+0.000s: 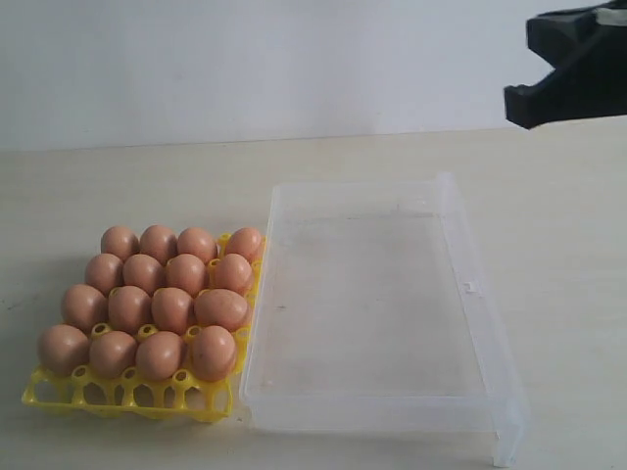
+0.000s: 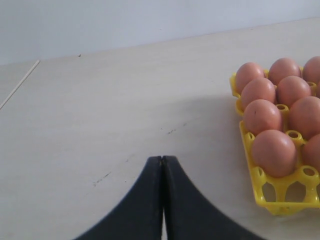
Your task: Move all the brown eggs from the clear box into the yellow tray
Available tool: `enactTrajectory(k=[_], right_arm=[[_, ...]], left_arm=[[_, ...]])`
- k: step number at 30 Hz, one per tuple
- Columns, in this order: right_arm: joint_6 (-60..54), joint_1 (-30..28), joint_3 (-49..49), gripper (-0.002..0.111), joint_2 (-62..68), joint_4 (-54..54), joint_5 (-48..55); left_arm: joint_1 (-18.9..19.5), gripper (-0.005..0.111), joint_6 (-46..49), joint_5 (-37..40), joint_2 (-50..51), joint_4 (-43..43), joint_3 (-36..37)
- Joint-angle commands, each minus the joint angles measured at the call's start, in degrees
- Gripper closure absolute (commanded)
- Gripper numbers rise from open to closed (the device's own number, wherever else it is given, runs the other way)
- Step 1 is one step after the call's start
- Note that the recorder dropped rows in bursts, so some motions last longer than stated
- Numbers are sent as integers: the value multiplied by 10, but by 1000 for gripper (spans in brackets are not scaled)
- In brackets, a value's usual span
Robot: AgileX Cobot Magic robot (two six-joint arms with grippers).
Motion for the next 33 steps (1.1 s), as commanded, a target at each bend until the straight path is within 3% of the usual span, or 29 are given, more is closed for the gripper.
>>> enactTrajectory(k=[1, 10, 20, 33], right_arm=[[-4, -34, 57, 108, -63, -6, -1], [-4, -49, 183, 108, -217, -6, -2], [-4, -113, 348, 108, -430, 45, -2], [-4, -135, 392, 108, -579, 49, 53]], left_arm=[[-3, 107, -3, -5, -3, -1, -2], [-3, 107, -3, -5, -3, -1, -2], [-3, 107, -3, -5, -3, -1, -2], [-3, 107, -3, -5, -3, -1, -2]])
